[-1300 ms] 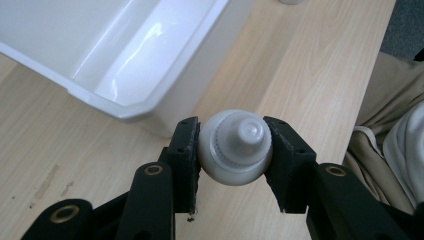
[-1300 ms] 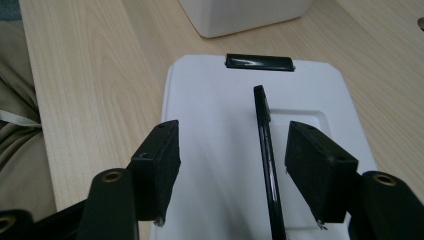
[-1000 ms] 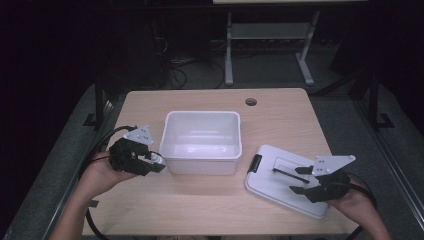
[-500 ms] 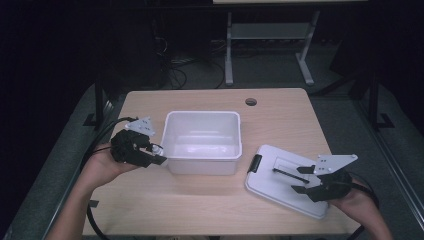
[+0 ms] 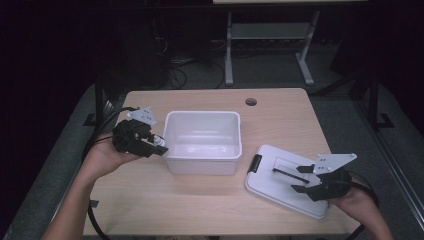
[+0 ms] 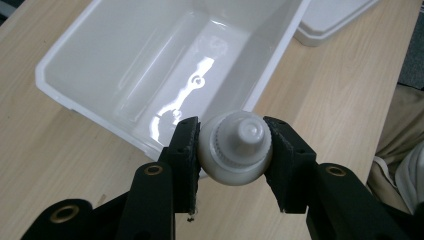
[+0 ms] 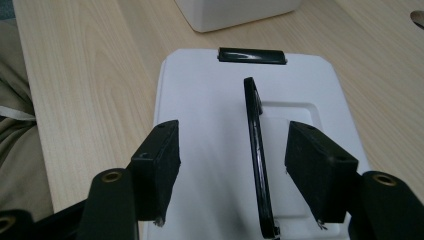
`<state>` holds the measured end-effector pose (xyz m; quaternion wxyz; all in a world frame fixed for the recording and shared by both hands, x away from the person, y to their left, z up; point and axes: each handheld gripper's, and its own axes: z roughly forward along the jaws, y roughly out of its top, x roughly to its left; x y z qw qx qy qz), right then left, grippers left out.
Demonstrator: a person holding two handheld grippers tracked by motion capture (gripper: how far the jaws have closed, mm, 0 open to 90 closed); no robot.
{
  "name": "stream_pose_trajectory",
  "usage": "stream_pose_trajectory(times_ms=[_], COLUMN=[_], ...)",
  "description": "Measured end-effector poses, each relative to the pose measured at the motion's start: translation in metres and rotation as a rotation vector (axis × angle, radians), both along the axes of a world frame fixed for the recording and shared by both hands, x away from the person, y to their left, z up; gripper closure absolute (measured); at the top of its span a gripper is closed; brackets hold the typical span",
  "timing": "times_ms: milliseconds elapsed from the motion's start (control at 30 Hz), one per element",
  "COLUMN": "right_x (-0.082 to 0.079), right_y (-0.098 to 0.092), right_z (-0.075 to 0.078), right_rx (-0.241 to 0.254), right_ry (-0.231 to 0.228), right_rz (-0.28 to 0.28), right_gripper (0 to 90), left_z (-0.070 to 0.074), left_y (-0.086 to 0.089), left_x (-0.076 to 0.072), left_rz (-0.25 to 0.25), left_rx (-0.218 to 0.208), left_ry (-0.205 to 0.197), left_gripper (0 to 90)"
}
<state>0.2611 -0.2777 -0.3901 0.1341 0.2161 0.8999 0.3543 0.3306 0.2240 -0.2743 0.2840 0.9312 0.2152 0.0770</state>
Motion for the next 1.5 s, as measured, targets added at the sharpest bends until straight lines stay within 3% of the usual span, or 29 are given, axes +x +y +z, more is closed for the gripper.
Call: stream_pose_trajectory(times_ms=[133, 700, 1500], right_x=[0.000, 0.002, 0.007], right_y=[-0.001, -0.005, -0.002], right_z=[0.001, -0.001, -0.002], right_rx=[-0.001, -0.003, -0.005], right_ry=[-0.005, 0.008, 0.016], right_rz=[0.000, -0.007, -0.001], right_gripper=[38.2, 38.2, 38.2], left_z=[0.001, -0.018, -0.054], left_y=[-0.002, -0.014, -0.019], left_x=[0.006, 0.033, 0.049], left_rz=[0.000, 0.024, 0.055], left_rx=[0.002, 0.049, 0.072], left_ry=[-0.003, 0.024, 0.062], left_gripper=[59.7, 59.7, 59.6])
